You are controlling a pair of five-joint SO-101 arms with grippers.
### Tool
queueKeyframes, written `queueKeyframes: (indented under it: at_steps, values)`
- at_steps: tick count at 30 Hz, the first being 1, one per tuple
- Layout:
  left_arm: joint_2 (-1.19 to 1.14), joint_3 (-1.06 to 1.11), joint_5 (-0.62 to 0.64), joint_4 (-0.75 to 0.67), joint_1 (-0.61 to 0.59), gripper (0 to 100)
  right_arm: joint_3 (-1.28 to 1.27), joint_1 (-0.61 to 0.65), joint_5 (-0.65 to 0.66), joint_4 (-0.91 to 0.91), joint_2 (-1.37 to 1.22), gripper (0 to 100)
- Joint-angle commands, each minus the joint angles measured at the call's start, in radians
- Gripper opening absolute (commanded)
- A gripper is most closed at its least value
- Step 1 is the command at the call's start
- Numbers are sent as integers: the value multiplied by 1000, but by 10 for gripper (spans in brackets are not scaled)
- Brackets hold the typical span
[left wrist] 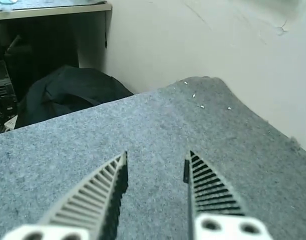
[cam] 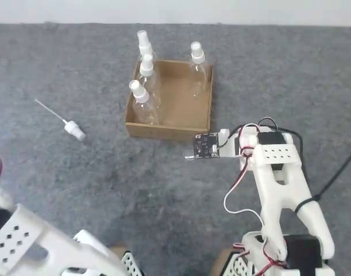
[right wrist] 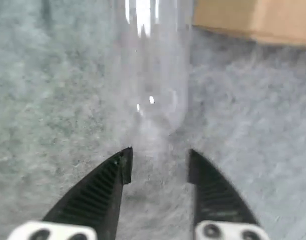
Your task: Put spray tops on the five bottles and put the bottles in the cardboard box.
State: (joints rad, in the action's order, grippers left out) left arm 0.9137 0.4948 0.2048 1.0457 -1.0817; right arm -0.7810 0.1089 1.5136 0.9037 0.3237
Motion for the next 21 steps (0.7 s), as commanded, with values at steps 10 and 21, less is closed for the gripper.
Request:
queueKeyframes:
  at_steps: [10,21]
  values:
    - [-5,-10,-8,6,6,175,129,-71,-296,-13,70,209]
    - [-5,19,-8,5,6,175,218,-39,-878,229,242,208]
